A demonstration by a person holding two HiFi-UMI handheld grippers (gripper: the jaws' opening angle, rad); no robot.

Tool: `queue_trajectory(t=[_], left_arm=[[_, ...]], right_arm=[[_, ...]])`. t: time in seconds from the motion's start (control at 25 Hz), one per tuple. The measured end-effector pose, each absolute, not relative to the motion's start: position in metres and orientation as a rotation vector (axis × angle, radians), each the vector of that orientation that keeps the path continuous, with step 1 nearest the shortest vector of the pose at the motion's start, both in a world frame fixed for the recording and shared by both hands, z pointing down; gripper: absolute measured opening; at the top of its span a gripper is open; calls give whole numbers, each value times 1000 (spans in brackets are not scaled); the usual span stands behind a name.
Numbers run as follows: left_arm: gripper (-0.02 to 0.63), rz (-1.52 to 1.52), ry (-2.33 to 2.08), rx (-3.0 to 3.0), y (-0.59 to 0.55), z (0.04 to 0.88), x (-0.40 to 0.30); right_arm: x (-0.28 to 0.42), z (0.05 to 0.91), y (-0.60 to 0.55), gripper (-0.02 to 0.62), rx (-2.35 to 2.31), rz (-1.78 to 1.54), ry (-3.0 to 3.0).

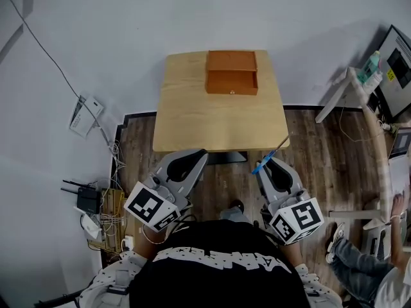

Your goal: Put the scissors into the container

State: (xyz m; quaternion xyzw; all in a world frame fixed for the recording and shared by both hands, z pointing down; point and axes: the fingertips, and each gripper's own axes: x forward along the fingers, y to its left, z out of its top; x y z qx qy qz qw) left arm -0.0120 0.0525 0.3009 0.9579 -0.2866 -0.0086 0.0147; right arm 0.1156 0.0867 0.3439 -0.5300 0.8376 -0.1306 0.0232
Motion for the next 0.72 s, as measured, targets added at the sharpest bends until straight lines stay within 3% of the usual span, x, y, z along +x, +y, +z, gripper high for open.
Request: queue_trajectory(t=[0.72], left_arm=[[1,-36,-843,2981,18,305,54]], right_arm=[[177,343,62,98,-1672,-387,2587]])
